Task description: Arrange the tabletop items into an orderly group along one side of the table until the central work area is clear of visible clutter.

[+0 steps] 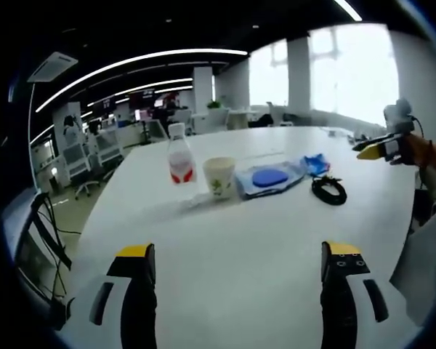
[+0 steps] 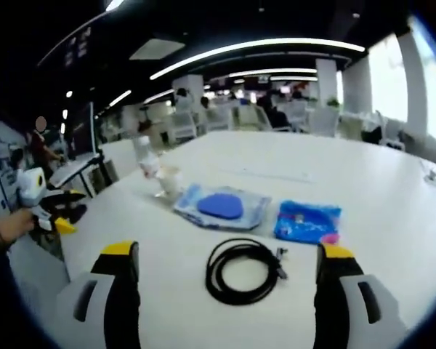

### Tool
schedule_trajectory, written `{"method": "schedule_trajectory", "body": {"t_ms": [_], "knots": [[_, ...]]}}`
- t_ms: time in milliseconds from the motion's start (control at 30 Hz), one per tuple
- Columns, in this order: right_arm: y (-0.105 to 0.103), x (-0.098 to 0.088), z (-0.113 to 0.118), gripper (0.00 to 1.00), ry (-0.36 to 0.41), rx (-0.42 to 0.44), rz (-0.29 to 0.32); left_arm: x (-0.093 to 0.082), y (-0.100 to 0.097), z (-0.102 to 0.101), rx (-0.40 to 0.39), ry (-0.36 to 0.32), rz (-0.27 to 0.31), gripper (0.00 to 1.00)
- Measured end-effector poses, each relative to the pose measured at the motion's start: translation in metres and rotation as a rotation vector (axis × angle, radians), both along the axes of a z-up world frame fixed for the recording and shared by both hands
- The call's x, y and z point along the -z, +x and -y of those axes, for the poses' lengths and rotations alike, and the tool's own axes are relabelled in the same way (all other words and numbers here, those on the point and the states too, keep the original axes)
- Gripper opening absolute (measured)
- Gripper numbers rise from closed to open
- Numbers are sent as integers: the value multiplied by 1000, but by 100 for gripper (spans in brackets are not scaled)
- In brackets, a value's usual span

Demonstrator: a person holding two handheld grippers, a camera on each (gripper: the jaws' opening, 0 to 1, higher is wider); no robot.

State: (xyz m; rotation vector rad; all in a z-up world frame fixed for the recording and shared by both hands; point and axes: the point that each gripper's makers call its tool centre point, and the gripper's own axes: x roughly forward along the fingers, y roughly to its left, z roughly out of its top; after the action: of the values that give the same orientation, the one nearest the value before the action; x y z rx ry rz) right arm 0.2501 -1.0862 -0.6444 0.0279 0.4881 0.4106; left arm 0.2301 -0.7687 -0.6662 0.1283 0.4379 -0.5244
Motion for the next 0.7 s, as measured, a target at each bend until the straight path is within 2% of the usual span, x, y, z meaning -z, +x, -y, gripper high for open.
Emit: {"method": "schedule_trajectory", "body": {"t_ms": [433,700], "knots": [[-35,-14,-11,100,-7,-41,26,-1,-3,-1,6,5,-3,93],[-57,-16,-17,100,-4,-57,37,-3,-8,-1,15,6,0,93]]}}
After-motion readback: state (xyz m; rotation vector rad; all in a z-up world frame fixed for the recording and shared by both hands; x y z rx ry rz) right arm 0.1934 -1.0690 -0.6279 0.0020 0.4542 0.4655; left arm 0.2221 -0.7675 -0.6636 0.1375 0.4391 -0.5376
